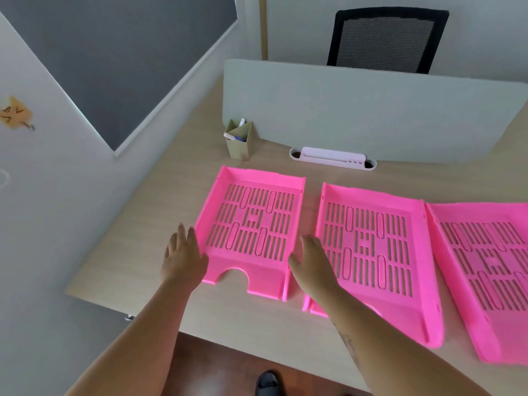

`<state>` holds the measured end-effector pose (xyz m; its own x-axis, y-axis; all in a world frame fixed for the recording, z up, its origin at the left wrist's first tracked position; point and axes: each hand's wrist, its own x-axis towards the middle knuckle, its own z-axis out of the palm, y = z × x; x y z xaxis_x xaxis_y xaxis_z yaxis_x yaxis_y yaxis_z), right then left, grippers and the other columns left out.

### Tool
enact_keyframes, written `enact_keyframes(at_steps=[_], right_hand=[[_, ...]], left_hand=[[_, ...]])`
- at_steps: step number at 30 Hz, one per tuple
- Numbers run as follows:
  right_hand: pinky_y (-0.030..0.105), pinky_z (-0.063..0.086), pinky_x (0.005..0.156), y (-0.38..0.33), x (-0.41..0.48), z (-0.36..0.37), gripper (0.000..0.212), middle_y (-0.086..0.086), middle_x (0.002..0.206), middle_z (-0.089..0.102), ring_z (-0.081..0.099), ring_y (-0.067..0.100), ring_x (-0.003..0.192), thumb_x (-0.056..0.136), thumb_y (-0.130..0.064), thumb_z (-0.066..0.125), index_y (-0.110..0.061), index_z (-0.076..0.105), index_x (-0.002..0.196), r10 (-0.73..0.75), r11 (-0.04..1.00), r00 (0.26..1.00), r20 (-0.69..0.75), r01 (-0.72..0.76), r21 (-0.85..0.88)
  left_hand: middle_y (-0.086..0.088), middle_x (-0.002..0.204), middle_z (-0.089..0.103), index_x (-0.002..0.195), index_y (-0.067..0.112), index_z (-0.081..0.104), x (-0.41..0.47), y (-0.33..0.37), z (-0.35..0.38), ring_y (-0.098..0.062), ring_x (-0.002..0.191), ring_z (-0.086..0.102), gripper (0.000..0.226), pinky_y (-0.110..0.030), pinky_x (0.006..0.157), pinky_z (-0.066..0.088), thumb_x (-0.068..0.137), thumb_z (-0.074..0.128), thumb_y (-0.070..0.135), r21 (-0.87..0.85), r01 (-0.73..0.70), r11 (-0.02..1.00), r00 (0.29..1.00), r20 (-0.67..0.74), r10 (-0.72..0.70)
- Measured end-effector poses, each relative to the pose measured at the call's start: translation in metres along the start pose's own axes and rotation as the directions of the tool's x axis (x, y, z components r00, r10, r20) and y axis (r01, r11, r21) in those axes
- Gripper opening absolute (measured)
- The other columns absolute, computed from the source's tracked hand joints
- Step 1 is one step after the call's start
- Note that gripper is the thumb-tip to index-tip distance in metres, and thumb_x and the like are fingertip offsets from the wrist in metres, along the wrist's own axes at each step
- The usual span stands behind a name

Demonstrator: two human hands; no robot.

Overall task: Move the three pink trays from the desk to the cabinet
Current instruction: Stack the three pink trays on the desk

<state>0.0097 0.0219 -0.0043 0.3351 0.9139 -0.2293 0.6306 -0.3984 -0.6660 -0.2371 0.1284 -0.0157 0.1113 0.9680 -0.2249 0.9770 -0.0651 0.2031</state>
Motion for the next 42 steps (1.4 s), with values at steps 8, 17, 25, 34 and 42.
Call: enact_keyframes(at_steps=[8,17,25,34,42], right_hand=[[0.023,0.044,0.045,-0.012,0.018,0.039,0.054,0.009,0.108,0.059,0.050,0.011,0.056,0.095,0.002,0.042,-0.007,0.034,0.148,0.414,0.862,0.909,0.060,-0.412,0.297],[0.028,0.034,0.045,-0.029,0.017,-0.008,0.028,0.018,0.092,0.065,0.039,0.013,0.053,0.091,0.000,0.043,0.000,0.058,0.115,0.357,0.832,0.933,-0.034,-0.302,0.465],[0.024,0.033,0.039,0.045,-0.031,-0.105,0.031,0.019,0.084,0.064,0.041,0.015,0.050,0.091,0.000,0.043,0.003,0.061,0.116,0.364,0.869,0.917,-0.161,-0.272,0.413],[0.028,0.059,0.058,0.140,-0.082,-0.161,0.049,0.006,0.122,0.066,0.067,0.016,0.075,0.098,-0.007,0.043,-0.019,0.046,0.145,0.453,0.861,0.863,-0.223,-0.359,0.362],[0.018,0.040,0.038,0.157,-0.097,-0.150,0.050,-0.001,0.089,0.063,0.046,0.010,0.050,0.104,-0.018,0.034,-0.024,0.029,0.153,0.470,0.863,0.863,-0.186,-0.404,0.303]], left_hand=[[-0.014,0.112,0.070,0.122,0.006,0.063,0.025,-0.028,0.002,-0.030,0.089,0.064,0.039,-0.040,0.074,0.057,0.088,0.046,0.000,-0.443,0.168,0.881,0.986,0.070,-0.152],[-0.009,0.094,0.072,0.100,0.009,0.071,0.026,-0.011,-0.068,-0.029,0.086,0.067,0.021,-0.036,0.073,0.053,0.085,0.059,0.000,-0.642,0.081,0.762,0.996,0.033,-0.079],[-0.007,0.089,0.071,0.094,0.008,0.071,-0.010,0.096,-0.058,-0.022,0.079,0.065,0.017,-0.028,0.066,0.050,0.085,0.061,-0.004,-0.715,-0.027,0.699,0.989,0.085,0.125],[-0.004,0.094,0.070,0.095,0.005,0.067,-0.057,0.190,-0.006,-0.018,0.086,0.064,0.011,-0.023,0.062,0.046,0.085,0.063,0.003,-0.656,-0.071,0.752,0.936,0.217,0.277],[-0.001,0.103,0.065,0.098,0.011,0.057,-0.082,0.194,0.023,-0.016,0.092,0.062,0.009,-0.025,0.066,0.048,0.089,0.058,0.010,-0.620,-0.029,0.784,0.947,0.233,0.219]])
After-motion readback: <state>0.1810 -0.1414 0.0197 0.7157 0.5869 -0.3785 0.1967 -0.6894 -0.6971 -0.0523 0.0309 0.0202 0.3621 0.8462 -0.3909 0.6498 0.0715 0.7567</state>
